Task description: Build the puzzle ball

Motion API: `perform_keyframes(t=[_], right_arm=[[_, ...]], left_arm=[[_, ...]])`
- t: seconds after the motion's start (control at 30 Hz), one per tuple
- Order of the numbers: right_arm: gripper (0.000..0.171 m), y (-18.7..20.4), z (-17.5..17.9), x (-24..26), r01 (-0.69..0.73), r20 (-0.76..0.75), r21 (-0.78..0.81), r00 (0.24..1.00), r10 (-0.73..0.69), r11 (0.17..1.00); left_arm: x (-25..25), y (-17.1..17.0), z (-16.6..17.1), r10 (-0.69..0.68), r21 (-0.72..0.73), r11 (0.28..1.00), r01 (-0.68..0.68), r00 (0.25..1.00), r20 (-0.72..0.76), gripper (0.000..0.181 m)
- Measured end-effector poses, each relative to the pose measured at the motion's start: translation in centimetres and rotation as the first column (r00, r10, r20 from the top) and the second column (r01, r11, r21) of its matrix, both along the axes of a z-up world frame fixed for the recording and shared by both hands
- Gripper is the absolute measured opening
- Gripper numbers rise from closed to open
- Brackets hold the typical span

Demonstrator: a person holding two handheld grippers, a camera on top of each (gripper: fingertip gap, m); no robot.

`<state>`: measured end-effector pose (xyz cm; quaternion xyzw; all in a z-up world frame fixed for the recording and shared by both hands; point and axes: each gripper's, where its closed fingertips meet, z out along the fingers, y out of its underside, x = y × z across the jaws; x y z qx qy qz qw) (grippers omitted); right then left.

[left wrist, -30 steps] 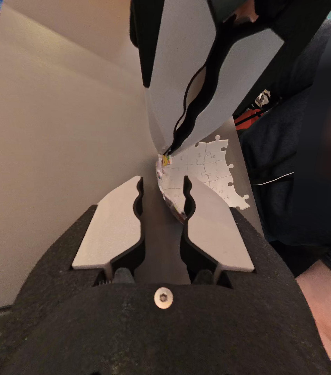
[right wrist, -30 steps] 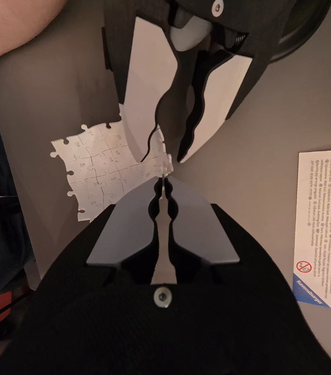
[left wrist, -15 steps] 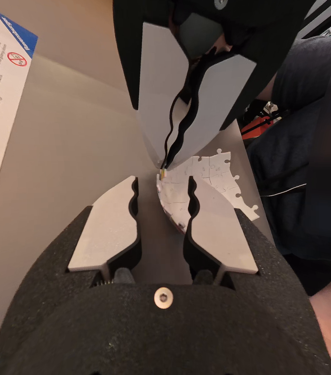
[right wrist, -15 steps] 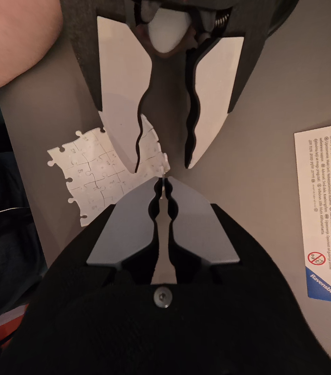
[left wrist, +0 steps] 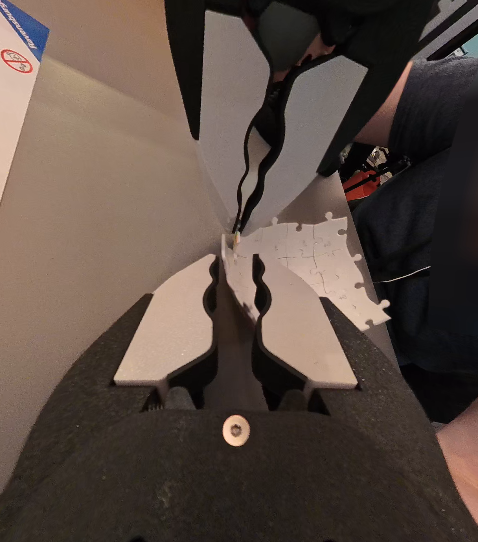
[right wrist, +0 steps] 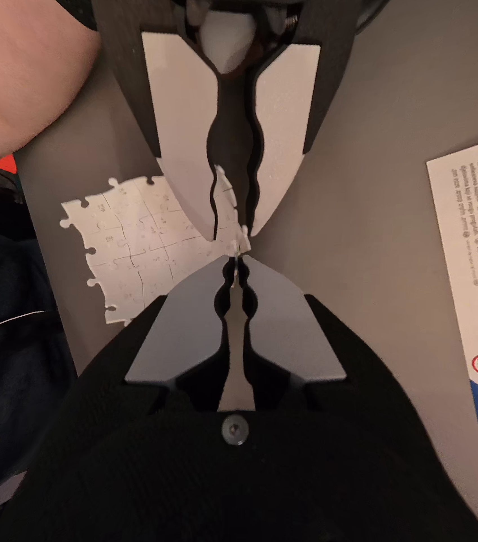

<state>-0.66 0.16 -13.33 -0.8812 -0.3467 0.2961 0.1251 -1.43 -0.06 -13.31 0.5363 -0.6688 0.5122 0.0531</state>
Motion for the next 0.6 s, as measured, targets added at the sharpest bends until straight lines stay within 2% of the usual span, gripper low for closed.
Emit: perform_keyframes(t=[0.43, 0.6], right_arm=[[0.003, 0.0, -0.3, 0.5, 0.062, -0.071, -0.039, 0.995, -0.065, 0.997], [0.004, 0.0, -0.8, 1.0, 0.065, -0.083, -0.059, 0.994, -0.070, 0.996]], left_arm=[[0.3, 0.2, -0.5, 0.041, -0.003, 0.999, -0.041, 0.997, -0.072, 0.014], [1.1, 1.2, -0.7, 0.155, 0.008, 0.988, -0.155, 0.981, -0.120, 0.015]])
